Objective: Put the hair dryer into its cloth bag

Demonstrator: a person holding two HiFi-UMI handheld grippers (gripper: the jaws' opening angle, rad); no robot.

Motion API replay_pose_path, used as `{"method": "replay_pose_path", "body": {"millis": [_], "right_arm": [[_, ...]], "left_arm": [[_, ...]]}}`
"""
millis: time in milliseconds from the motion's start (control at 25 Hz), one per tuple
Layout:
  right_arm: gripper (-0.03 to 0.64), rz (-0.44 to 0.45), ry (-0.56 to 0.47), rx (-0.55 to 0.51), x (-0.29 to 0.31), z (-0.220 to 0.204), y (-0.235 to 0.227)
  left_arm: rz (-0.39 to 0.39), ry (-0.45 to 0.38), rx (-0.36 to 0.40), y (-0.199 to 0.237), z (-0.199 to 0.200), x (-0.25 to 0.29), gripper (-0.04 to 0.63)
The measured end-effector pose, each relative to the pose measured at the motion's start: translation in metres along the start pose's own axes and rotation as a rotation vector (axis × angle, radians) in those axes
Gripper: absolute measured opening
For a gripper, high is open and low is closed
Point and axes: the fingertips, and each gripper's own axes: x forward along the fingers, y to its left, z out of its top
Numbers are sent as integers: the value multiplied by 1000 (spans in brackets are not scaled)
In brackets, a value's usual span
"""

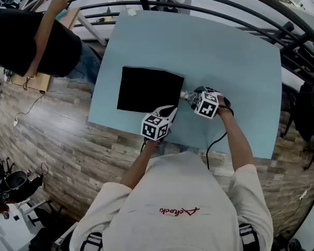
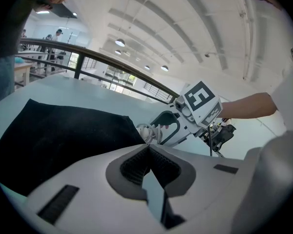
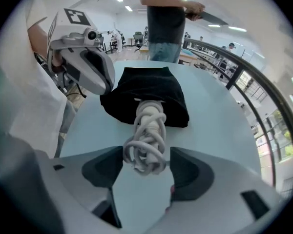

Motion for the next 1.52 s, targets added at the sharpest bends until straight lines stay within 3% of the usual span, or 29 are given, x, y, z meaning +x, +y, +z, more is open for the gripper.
{"method": "replay_pose_path", "body": {"millis": [400, 760, 1440, 1520], "right_arm": [[313, 1, -101, -43, 2, 42, -3], [313, 34, -130, -74, 25, 82, 0], [313, 126, -224, -103, 66, 143, 14], [278, 130, -225, -117, 71, 146, 14]], "left_arm": [[-17, -32, 9, -3, 16, -5, 9], [-27, -59, 6, -3, 19, -14, 9], [5, -123, -63, 15, 19, -41, 9], [12, -120, -67, 19, 17, -42, 9]]}}
